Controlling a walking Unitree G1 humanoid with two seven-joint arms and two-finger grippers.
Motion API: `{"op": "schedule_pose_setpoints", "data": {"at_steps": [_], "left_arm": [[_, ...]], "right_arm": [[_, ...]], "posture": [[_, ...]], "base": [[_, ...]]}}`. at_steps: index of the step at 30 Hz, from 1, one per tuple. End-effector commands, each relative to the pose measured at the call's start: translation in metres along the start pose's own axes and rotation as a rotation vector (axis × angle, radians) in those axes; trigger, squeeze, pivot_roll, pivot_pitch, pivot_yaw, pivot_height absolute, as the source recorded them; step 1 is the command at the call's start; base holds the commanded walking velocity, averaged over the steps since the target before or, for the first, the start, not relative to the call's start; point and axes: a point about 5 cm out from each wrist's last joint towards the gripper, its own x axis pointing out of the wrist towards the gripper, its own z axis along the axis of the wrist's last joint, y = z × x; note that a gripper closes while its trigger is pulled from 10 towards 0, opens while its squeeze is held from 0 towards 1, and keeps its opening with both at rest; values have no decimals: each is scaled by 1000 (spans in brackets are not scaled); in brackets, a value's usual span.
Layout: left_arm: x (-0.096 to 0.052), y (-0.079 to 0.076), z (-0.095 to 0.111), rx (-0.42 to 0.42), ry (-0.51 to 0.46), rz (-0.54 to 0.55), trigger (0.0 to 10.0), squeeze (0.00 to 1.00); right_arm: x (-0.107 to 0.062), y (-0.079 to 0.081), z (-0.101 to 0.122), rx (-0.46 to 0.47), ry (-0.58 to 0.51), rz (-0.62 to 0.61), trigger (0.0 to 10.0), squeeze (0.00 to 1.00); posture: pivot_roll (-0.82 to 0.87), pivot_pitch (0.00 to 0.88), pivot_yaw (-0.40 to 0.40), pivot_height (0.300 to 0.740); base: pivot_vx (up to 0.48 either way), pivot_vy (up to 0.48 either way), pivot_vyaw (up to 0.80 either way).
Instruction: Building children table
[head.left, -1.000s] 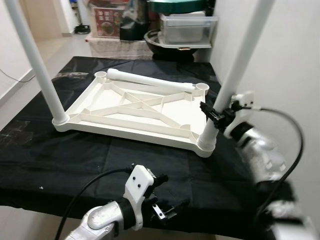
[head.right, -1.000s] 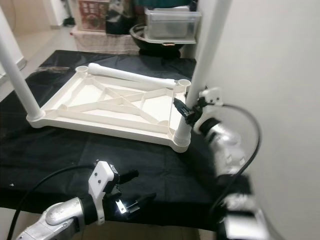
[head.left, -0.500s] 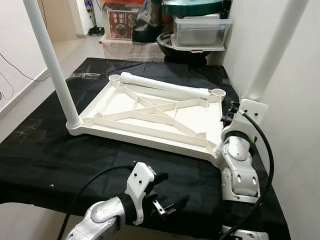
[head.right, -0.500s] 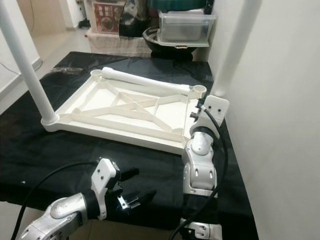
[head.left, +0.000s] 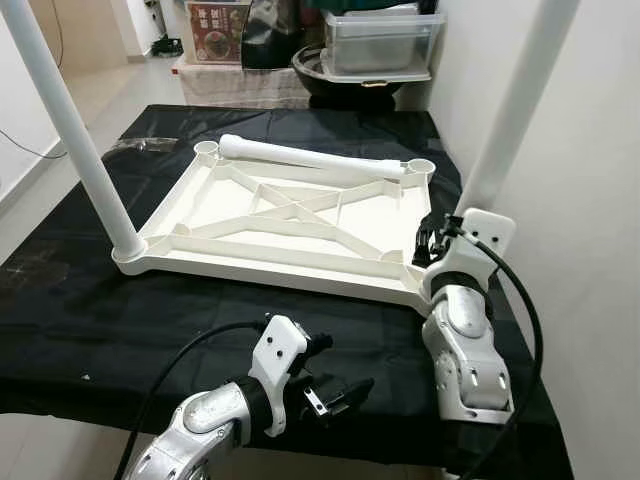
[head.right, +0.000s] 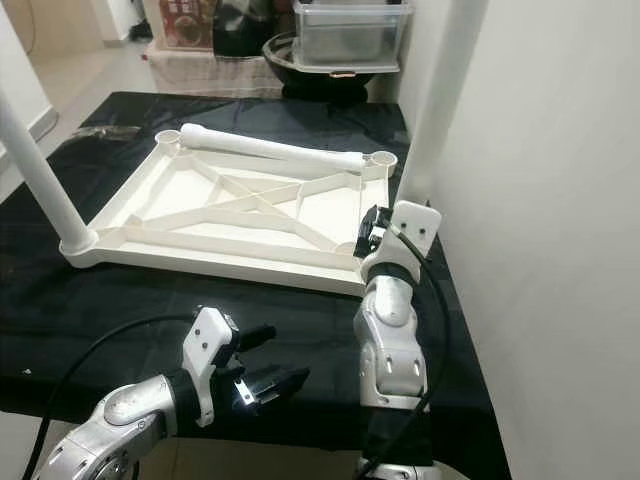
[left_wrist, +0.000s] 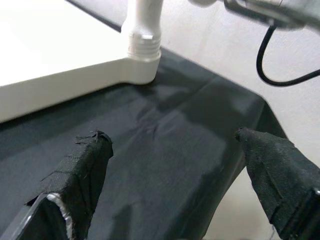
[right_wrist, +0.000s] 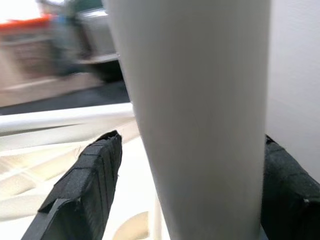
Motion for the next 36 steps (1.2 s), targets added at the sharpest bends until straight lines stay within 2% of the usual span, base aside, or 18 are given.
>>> {"op": "schedule_pose_setpoints", "data": {"at_steps": [1, 2, 4, 6, 7, 8, 9, 11, 12, 14, 15, 16, 18, 19, 20, 22, 24, 36], "left_arm": [[1, 1, -5, 1, 13, -3, 10000, 0], [1, 1, -5, 3, 12, -6, 10000, 0], [1, 1, -5, 3, 12, -6, 10000, 0], [2, 1, -5, 6, 11, -8, 10000, 0], [2, 1, -5, 6, 11, -8, 10000, 0], [3, 1, -5, 7, 10, -8, 10000, 0], [3, 1, -5, 7, 10, -8, 10000, 0], [3, 0, -6, 10, 8, -9, 10000, 0], [3, 0, -6, 13, 7, -10, 10000, 0], [3, 0, -6, 14, 7, -10, 10000, 0], [3, 0, -6, 16, 6, -10, 10000, 0], [3, 0, -6, 16, 6, -10, 10000, 0], [3, 0, -6, 17, 4, -9, 10000, 0], [3, 0, -6, 17, 4, -9, 10000, 0], [2, -1, -6, 18, 4, -10, 10000, 0], [2, -1, -6, 18, 4, -10, 10000, 0], [0, -3, -6, 16, 4, -11, 10000, 0], [-3, -5, -7, 12, 4, -15, 10000, 0]], "right_arm": [[6, -16, 4, 25, 0, 183, 10000, 0], [10, -24, 5, 6, 8, 247, 10000, 0], [10, -24, 5, 6, 8, 247, 10000, 0], [19, -34, 9, 15, 37, 353, 10000, 0], [19, -34, 9, 15, 37, 353, 10000, 0], [24, -37, 10, 30, 53, 431, 10000, 0], [24, -37, 10, 30, 53, 431, 10000, 0], [28, -37, 11, 51, 91, 570, 10000, 0], [29, -34, 10, 55, 120, 655, 10000, 0], [28, -32, 9, 55, 139, 705, 10000, 0], [27, -28, 9, 65, 166, 799, 10000, 0], [27, -28, 9, 65, 166, 799, 10000, 0], [26, -20, 9, 57, 212, 975, 10000, 0], [26, -20, 9, 57, 212, 975, 10000, 0], [24, -16, 8, 43, 238, 1050, 10000, 0], [24, -16, 8, 43, 238, 1050, 10000, 0], [26, -10, 10, 25, 283, 1198, 10000, 0], [23, 0, 25, 35, 254, 1409, 10000, 0]], "posture": [[188, 10, -29, 740], [186, 6, -32, 740], [186, 6, -32, 740], [187, 1, -31, 740], [187, 1, -31, 740], [193, 0, -36, 740], [193, 0, -36, 740], [201, 0, -38, 740], [207, 0, -43, 740], [207, 0, -43, 740], [213, 0, -46, 740], [213, 0, -46, 740], [218, 0, -47, 740], [218, 0, -47, 740], [220, 0, -49, 740], [220, 0, -49, 740], [233, 0, -56, 740], [240, 0, -58, 740]], "base": [[0, 0, 0], [0, 0, 0], [0, 0, 0], [0, 0, 0], [0, 0, 0], [0, 0, 0], [0, 0, 0], [0, 0, 0], [0, 0, 0], [0, 0, 0], [0, 0, 0], [0, 0, 0], [0, 0, 0], [0, 0, 0], [0, 0, 0], [0, 0, 0], [0, 0, 0], [0, 0, 0]]}}
